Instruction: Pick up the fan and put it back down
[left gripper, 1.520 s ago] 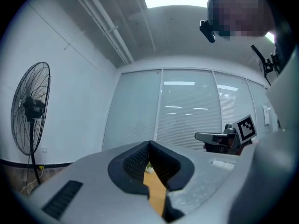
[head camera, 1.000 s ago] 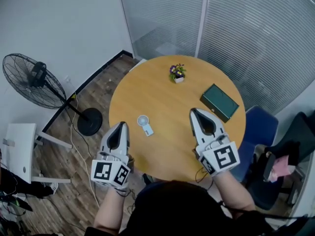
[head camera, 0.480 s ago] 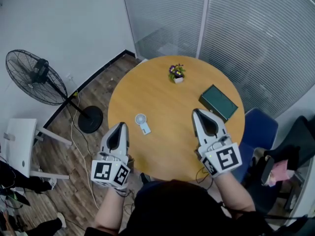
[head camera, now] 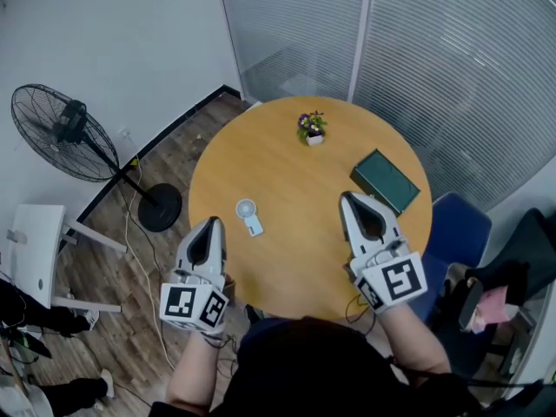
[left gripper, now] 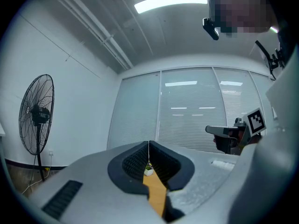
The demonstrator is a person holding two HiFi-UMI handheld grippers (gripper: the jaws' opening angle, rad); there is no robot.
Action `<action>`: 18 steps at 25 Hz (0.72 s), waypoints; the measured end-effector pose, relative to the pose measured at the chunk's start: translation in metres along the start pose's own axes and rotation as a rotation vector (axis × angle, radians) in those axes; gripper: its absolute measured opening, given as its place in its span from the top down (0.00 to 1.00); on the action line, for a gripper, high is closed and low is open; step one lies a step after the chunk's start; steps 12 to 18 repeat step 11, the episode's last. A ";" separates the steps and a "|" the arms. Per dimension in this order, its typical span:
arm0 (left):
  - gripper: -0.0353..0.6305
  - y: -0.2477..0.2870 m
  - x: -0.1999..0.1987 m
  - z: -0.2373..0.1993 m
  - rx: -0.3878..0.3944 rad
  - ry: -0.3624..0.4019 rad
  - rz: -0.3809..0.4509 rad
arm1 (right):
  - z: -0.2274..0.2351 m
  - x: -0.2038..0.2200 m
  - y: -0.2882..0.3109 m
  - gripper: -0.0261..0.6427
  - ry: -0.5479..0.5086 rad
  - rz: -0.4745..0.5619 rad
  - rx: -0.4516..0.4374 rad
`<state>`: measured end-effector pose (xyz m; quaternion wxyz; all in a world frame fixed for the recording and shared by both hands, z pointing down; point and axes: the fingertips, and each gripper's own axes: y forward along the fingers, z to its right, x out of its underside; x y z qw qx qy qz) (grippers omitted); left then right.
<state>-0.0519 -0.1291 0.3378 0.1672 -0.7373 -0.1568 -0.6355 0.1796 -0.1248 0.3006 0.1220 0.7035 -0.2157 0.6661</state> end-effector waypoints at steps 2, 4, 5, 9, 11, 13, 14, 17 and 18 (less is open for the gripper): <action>0.94 0.000 0.003 0.002 -0.004 0.001 -0.007 | 0.002 0.004 -0.001 0.95 -0.004 -0.012 -0.001; 0.94 0.001 0.005 0.002 -0.012 -0.001 -0.013 | 0.003 0.007 -0.001 0.95 -0.003 -0.017 -0.006; 0.94 0.002 0.007 0.001 -0.017 -0.003 -0.014 | 0.005 0.008 -0.001 0.95 -0.002 -0.018 -0.009; 0.94 0.003 0.012 0.005 -0.029 -0.009 -0.016 | 0.011 0.012 -0.003 0.95 0.001 -0.023 -0.016; 0.94 0.004 0.015 0.008 -0.031 -0.011 -0.023 | 0.014 0.013 -0.006 0.95 0.002 -0.024 -0.014; 0.94 0.004 0.015 0.008 -0.031 -0.011 -0.023 | 0.014 0.013 -0.006 0.95 0.002 -0.024 -0.014; 0.94 0.004 0.015 0.008 -0.031 -0.011 -0.023 | 0.014 0.013 -0.006 0.95 0.002 -0.024 -0.014; 0.94 0.004 0.015 0.008 -0.031 -0.011 -0.023 | 0.014 0.013 -0.006 0.95 0.002 -0.024 -0.014; 0.94 0.004 0.015 0.008 -0.031 -0.011 -0.023 | 0.014 0.013 -0.006 0.95 0.002 -0.024 -0.014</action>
